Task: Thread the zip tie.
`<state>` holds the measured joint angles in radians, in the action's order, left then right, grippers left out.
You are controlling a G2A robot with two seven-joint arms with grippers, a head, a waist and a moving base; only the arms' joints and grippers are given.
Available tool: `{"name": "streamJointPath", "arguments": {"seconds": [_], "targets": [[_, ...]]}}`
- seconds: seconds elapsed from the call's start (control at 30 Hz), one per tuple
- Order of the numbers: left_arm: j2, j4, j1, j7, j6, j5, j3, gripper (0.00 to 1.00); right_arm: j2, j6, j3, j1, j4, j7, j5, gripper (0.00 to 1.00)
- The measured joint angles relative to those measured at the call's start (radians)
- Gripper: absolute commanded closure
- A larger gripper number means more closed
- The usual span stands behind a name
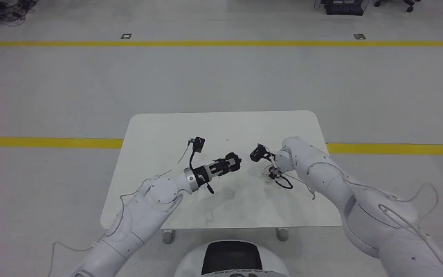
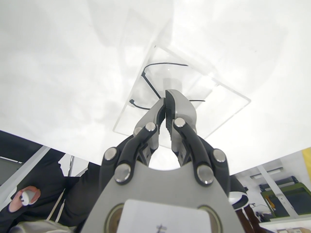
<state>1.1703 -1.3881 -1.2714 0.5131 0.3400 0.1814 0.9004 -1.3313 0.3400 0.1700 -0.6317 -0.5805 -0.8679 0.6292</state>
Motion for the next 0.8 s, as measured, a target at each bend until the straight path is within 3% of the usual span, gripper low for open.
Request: {"name": "streamJointPath", "arguments": {"seconds": [0.13,0.2,0.37,0.8], "targets": [[0.0,0.0,0.0,0.0,0.0,0.0,0.0,1.0,0.002,0.0,0.0,0.0,-0.002,0.017,0.005,0.97],[0.0,0.0,0.0,0.0,0.0,0.0,0.0,1.0,0.007,0.0,0.0,-0.002,-0.016,0.035,0.019,0.82],[0.0,0.0,0.0,0.0,0.0,0.0,0.0,1.0,0.036,0.0,0.0,-0.009,-0.058,0.069,0.051,0.64],[0.0,0.0,0.0,0.0,0.0,0.0,0.0,1.0,0.159,0.0,0.0,-0.011,-0.246,0.071,0.08,0.63]]}}
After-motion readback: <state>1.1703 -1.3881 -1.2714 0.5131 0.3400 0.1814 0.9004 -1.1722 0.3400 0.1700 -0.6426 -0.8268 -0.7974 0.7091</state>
